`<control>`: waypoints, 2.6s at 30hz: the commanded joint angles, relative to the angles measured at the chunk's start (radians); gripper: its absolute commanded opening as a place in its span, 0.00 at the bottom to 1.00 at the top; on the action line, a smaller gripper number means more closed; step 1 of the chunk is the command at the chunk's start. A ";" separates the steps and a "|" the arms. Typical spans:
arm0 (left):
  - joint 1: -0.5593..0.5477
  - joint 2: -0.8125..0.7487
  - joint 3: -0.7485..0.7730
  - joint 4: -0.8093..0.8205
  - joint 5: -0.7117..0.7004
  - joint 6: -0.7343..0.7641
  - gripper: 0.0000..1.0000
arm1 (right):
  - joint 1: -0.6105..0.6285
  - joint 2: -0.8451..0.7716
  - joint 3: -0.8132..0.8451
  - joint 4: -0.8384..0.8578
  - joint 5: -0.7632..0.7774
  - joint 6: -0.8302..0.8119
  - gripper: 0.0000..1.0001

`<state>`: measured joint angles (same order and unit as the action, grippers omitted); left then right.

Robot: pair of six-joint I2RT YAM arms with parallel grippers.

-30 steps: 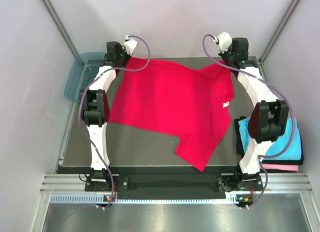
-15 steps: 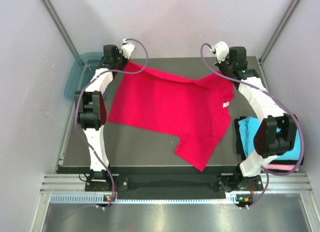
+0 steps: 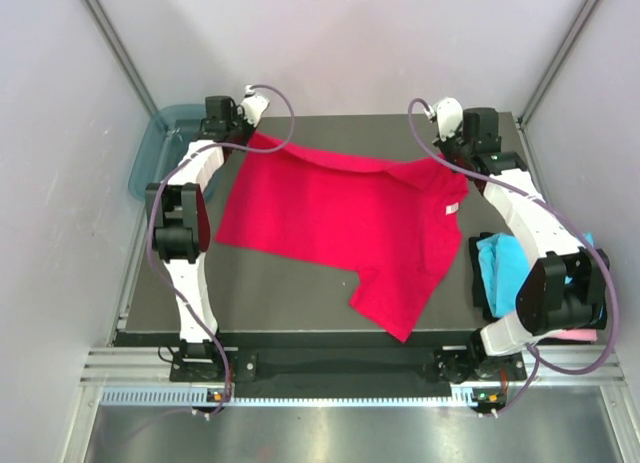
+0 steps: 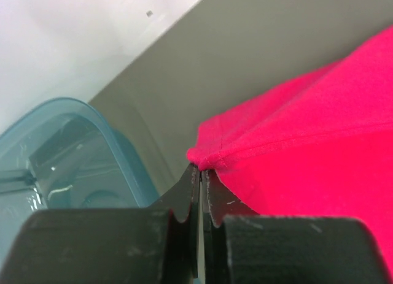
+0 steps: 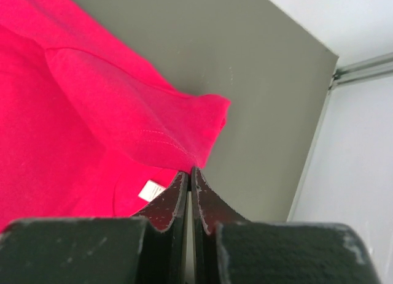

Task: Fold and stack the t-shirts
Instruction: Fold the tshirt

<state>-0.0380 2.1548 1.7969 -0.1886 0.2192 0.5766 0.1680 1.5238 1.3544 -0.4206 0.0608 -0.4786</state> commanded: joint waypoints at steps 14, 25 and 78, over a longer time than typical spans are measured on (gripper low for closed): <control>0.007 -0.122 -0.149 -0.035 -0.017 0.028 0.00 | 0.008 -0.146 -0.250 -0.021 -0.039 0.054 0.00; 0.007 -0.119 -0.218 -0.029 -0.058 0.052 0.00 | 0.007 -0.137 -0.298 -0.014 -0.049 0.055 0.00; 0.027 -0.079 -0.297 0.069 -0.210 0.186 0.00 | 0.008 -0.102 -0.239 -0.135 -0.269 0.169 0.00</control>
<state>-0.0212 2.1029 1.5089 -0.1650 0.0307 0.7506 0.1680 1.4227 1.1191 -0.5774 -0.1875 -0.3172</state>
